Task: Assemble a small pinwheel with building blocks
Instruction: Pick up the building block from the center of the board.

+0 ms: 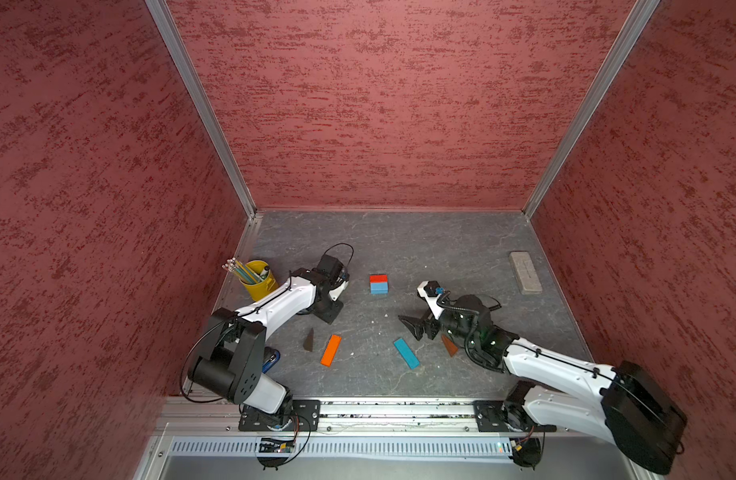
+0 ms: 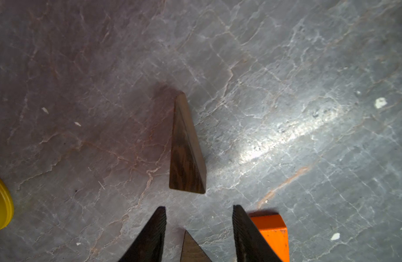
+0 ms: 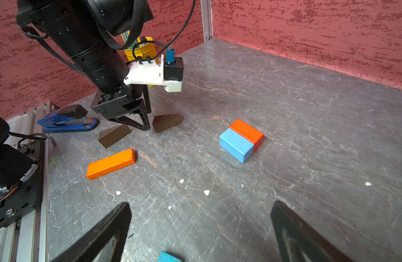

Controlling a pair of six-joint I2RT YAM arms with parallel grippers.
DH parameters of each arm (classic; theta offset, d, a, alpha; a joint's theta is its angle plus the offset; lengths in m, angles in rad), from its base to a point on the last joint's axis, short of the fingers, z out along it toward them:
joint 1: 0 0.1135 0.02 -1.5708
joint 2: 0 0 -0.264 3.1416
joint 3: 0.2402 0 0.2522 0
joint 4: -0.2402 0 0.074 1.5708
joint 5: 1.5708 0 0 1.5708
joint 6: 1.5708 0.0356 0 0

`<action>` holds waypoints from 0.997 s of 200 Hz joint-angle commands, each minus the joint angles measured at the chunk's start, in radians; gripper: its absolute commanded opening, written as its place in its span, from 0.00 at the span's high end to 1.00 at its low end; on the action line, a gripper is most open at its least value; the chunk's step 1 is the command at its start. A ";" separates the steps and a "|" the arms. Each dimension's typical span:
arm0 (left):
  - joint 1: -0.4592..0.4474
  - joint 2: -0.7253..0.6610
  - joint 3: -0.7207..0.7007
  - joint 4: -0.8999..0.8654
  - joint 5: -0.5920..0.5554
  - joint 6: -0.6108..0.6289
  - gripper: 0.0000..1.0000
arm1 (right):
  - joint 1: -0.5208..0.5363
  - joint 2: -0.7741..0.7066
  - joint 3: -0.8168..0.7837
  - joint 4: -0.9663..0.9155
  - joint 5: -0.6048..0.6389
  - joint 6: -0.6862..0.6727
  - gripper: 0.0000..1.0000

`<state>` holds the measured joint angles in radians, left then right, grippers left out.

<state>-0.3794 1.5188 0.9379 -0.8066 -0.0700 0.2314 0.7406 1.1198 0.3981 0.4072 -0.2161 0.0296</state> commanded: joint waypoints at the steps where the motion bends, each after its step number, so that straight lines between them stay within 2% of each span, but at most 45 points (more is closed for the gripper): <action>1: 0.018 0.010 0.018 0.028 -0.024 -0.045 0.51 | 0.008 -0.012 -0.013 0.028 -0.004 0.009 0.01; 79: 0.036 0.042 0.029 0.061 0.027 -0.081 0.55 | 0.008 -0.005 -0.017 0.038 -0.008 0.011 0.01; 199: 0.038 0.109 0.041 0.073 0.024 -0.110 0.64 | 0.008 -0.008 -0.025 0.040 -0.006 0.012 0.01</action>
<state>-0.3515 1.6131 0.9596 -0.7429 -0.0502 0.1337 0.7406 1.1198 0.3840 0.4160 -0.2161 0.0364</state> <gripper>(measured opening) 0.372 0.987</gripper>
